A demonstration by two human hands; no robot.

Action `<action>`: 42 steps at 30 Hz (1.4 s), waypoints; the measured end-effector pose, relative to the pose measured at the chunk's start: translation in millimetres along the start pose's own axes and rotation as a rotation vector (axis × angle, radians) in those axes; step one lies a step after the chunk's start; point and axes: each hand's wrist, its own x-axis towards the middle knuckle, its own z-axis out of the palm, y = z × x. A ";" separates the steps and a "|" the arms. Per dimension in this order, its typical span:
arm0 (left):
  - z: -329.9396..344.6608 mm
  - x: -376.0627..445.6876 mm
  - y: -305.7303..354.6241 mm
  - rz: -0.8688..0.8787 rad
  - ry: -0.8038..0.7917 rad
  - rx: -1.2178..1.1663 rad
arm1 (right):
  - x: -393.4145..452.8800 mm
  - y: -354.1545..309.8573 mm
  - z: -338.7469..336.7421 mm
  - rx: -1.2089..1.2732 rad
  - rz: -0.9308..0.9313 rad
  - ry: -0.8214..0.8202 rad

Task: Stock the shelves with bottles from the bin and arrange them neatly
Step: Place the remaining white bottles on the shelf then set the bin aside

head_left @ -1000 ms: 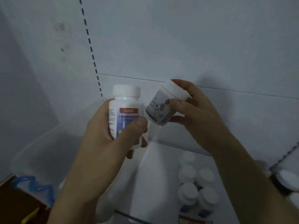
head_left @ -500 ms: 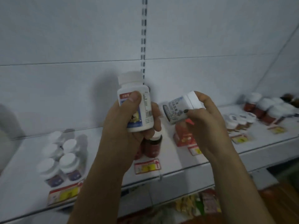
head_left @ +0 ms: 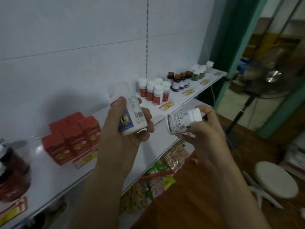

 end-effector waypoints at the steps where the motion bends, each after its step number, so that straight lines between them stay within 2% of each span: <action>1: 11.0 9.4 -10.0 -0.011 -0.041 -0.016 | 2.5 -3.2 -18.1 0.014 0.003 0.021; 11: 83.7 123.6 -108.3 -0.146 -0.210 -0.042 | 82.8 -15.4 -135.3 0.307 0.029 0.127; 23: 160.5 342.2 -196.1 -0.159 -0.156 -0.106 | 290.1 -50.5 -230.9 0.095 0.099 0.355; 31: 217.2 442.4 -275.9 -0.207 -0.147 -0.080 | 386.7 -67.0 -313.4 0.056 0.020 0.223; 35: 247.9 491.7 -323.3 -0.217 -0.078 -0.094 | 446.1 -75.9 -367.4 0.088 0.007 0.123; 42: 315.7 575.7 -384.7 -0.149 0.053 -0.138 | 559.6 -114.6 -456.7 -0.003 0.004 0.056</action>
